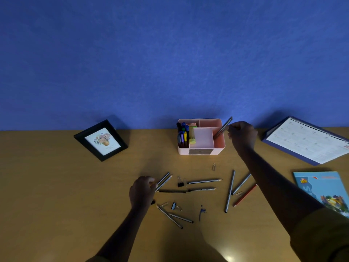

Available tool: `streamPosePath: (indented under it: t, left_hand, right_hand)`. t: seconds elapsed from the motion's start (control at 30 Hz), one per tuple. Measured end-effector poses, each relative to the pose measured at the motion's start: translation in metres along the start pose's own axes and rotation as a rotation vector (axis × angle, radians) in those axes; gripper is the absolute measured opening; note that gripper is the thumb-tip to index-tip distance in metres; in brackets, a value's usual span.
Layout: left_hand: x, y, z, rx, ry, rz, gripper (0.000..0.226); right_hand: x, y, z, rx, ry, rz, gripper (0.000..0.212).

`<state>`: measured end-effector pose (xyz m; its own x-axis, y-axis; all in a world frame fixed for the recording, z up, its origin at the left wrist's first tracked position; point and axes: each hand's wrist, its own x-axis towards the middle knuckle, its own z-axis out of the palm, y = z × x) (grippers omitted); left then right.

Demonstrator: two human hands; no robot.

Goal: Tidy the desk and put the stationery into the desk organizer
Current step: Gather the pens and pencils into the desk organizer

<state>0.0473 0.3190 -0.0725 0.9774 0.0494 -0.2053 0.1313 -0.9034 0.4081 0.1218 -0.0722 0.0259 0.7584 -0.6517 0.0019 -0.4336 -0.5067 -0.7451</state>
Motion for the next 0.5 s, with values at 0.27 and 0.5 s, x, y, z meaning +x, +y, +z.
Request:
streamPosePath:
  t: [0.27, 0.5]
  left_hand:
    - [0.002, 0.006, -0.001, 0.138, 0.015, 0.081, 0.014]
    - [0.006, 0.012, -0.002, 0.193, -0.027, 0.087, 0.009]
  right_hand:
    - [-0.005, 0.017, 0.002, -0.029, -0.056, 0.05, 0.021]
    - [-0.033, 0.021, -0.005, -0.027, -0.089, -0.006, 0.013]
